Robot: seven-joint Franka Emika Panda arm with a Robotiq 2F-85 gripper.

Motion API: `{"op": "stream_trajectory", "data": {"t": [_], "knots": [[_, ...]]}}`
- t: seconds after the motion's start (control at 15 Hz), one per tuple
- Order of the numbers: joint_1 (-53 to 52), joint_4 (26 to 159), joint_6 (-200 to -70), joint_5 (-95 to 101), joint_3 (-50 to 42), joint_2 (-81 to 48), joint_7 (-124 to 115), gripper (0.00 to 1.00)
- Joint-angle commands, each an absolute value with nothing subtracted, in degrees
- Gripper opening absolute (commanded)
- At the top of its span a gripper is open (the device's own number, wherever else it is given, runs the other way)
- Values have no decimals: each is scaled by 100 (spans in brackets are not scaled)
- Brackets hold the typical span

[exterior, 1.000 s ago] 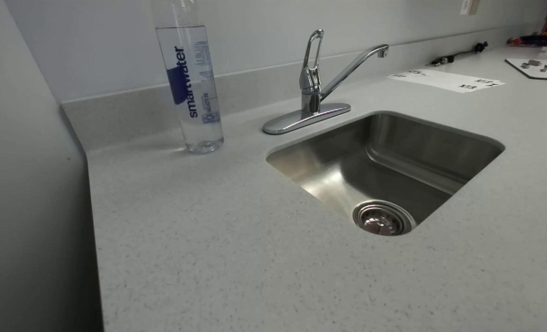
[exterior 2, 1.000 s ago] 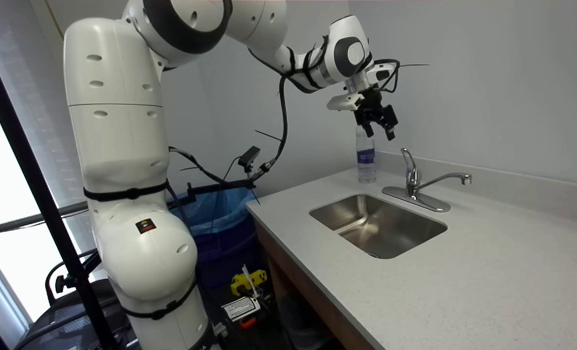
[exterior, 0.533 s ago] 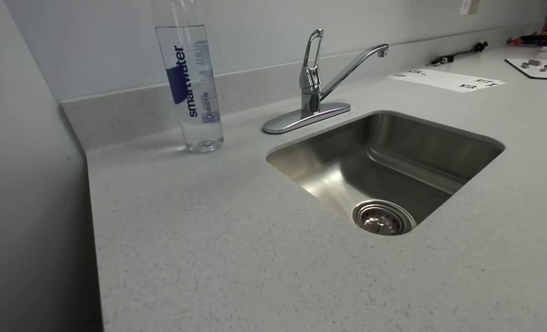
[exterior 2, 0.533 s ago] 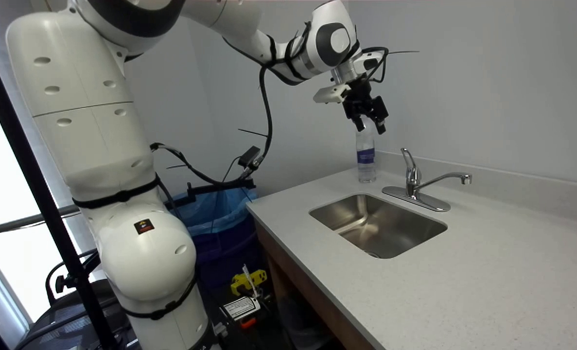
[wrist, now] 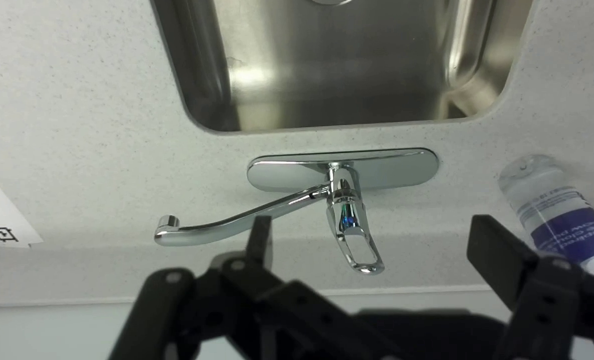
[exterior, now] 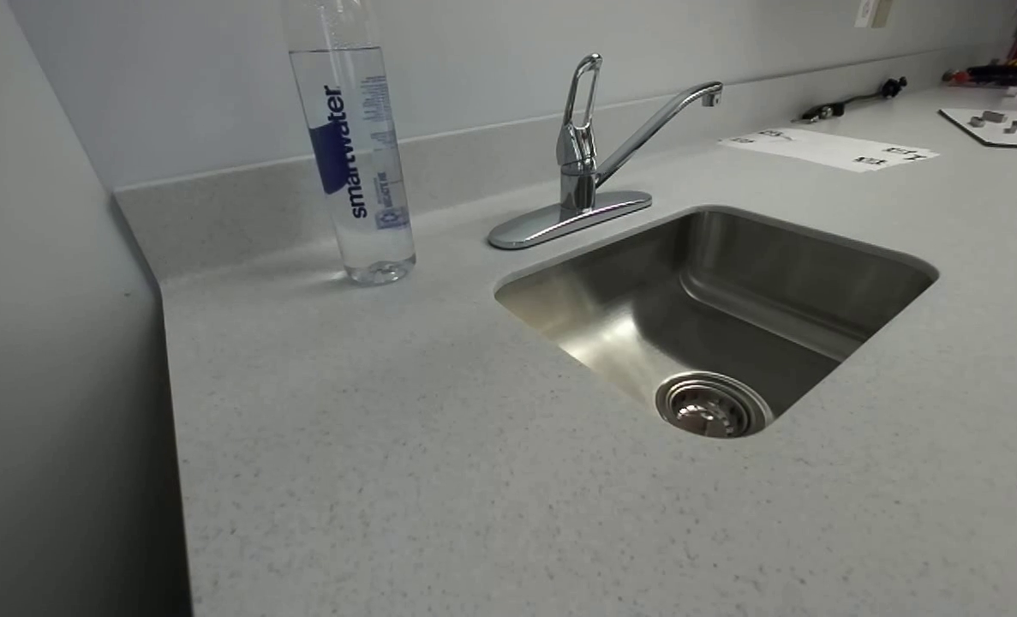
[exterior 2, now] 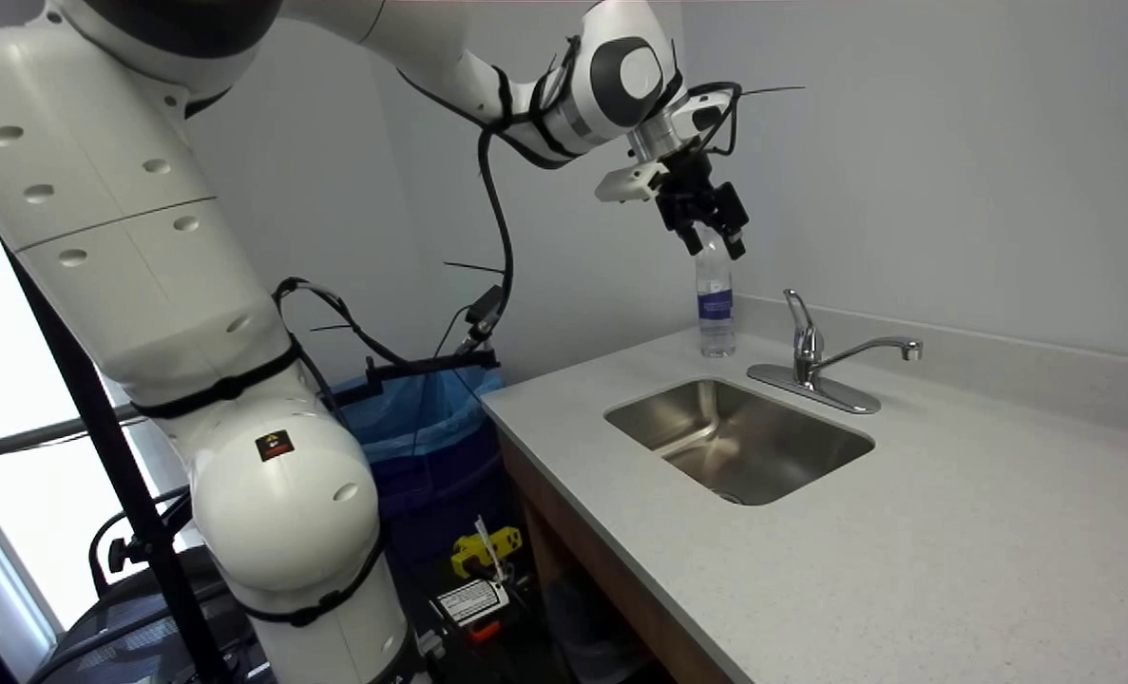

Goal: Move the faucet to the right

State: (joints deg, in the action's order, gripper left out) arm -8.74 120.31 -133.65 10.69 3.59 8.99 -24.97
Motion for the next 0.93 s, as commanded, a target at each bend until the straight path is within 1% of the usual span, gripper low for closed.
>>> {"op": "stream_trajectory", "data": {"t": [0.0,0.27,0.33,0.87], "knots": [[-598,12441,-13696,1317,569,1255,-2532,100],[-498,12567,-13768,1388,637,1345,-2591,100],[-509,12317,-13657,1277,638,1091,-2477,100],[-483,12361,-13657,1278,663,1139,-2477,100]]}}
